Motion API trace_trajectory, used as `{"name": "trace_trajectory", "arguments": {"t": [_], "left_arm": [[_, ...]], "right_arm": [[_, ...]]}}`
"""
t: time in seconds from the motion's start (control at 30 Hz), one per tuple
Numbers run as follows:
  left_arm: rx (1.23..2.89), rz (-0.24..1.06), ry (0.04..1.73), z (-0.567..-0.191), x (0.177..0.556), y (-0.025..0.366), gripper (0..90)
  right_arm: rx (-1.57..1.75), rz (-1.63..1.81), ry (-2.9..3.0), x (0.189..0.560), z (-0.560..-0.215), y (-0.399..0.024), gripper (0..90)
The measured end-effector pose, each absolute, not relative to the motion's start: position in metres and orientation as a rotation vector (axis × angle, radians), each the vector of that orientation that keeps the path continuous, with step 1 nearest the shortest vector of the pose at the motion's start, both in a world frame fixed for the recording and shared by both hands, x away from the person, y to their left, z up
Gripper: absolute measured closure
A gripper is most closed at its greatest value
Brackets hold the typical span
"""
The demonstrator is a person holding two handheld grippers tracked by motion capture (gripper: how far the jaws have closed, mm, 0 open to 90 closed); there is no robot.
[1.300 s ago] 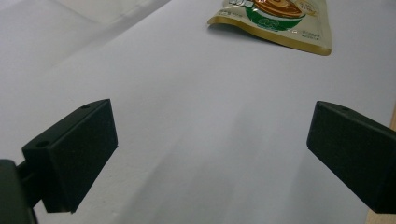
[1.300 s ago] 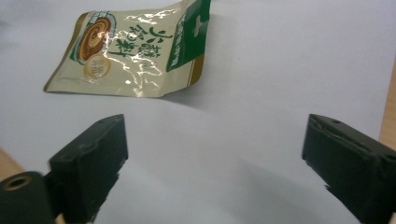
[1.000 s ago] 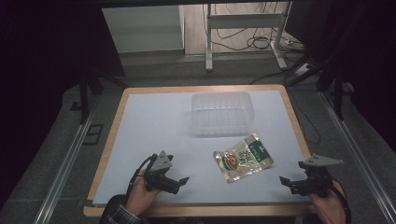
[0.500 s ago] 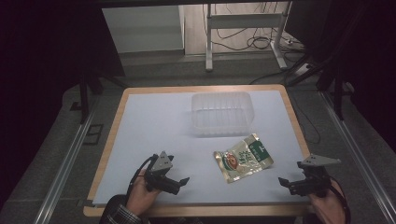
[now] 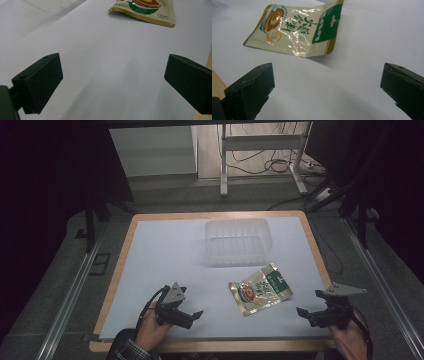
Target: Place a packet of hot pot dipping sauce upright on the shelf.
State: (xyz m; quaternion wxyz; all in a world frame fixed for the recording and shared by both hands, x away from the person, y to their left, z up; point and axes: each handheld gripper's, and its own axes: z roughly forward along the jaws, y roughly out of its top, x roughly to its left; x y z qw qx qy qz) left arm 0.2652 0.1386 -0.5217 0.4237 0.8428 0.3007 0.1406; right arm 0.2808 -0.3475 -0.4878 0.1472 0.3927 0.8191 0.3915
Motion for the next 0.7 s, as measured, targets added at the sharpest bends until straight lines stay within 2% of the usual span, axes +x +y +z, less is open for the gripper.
{"name": "trace_trajectory", "arguments": {"t": [0.7], "left_arm": [[2.105,0.353,0.741,-0.521,0.265,0.138,1.5]], "right_arm": [[1.148,1.147,2.313,0.29,-0.487,-0.33,0.0]]}}
